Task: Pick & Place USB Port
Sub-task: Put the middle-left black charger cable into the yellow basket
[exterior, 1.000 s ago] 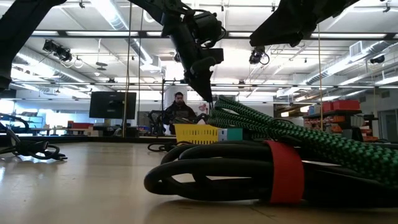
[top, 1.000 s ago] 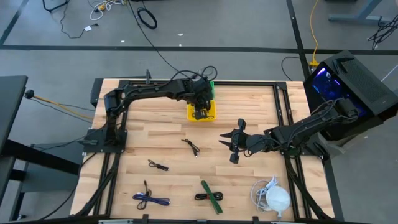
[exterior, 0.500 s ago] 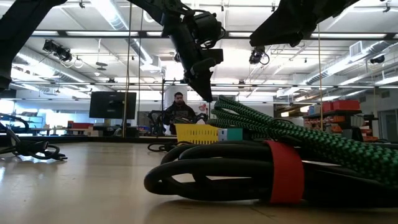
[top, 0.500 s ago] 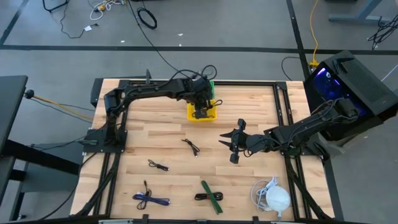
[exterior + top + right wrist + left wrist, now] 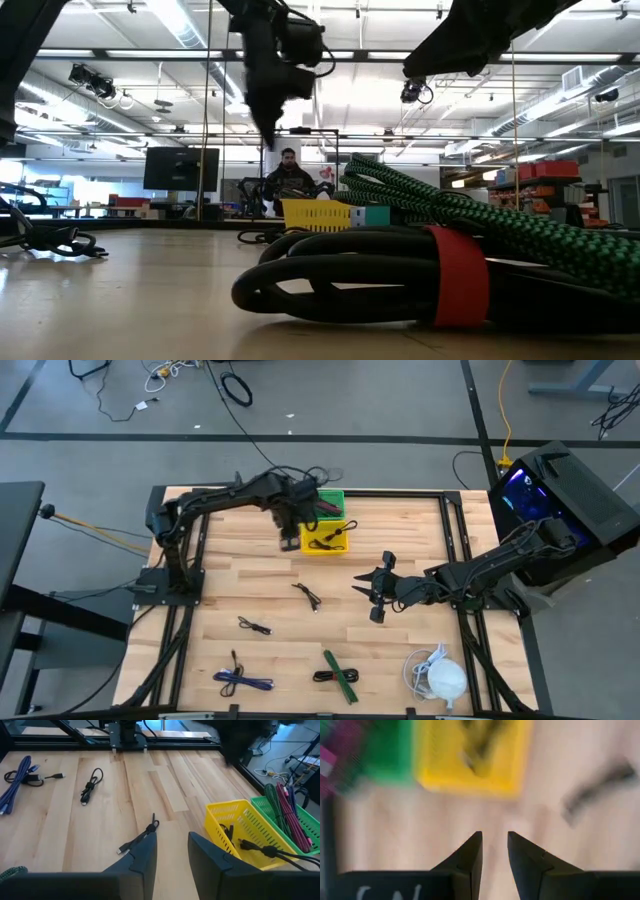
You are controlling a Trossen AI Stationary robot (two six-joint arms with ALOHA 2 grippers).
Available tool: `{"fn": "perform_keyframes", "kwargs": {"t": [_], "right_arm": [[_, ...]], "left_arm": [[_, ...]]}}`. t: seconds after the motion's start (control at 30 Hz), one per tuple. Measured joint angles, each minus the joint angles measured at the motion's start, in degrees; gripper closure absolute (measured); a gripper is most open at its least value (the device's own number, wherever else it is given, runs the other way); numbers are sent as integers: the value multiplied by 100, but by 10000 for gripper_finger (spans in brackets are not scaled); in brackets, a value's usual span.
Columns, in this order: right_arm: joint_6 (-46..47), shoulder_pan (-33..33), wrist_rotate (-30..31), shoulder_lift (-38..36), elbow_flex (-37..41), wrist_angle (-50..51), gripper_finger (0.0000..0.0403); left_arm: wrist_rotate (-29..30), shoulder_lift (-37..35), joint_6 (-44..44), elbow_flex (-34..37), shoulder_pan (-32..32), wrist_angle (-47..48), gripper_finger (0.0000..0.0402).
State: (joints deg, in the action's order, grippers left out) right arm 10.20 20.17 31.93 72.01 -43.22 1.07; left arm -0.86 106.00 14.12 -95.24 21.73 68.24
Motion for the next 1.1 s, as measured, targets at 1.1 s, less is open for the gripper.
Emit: {"fn": "perform_keyframes", "kwargs": {"t": [1.1], "right_arm": [[131, 4, -134, 2, 0, -193, 292]], "left_arm": [[-585, -1762, -2163, 3682, -4434, -1615, 307]]}}
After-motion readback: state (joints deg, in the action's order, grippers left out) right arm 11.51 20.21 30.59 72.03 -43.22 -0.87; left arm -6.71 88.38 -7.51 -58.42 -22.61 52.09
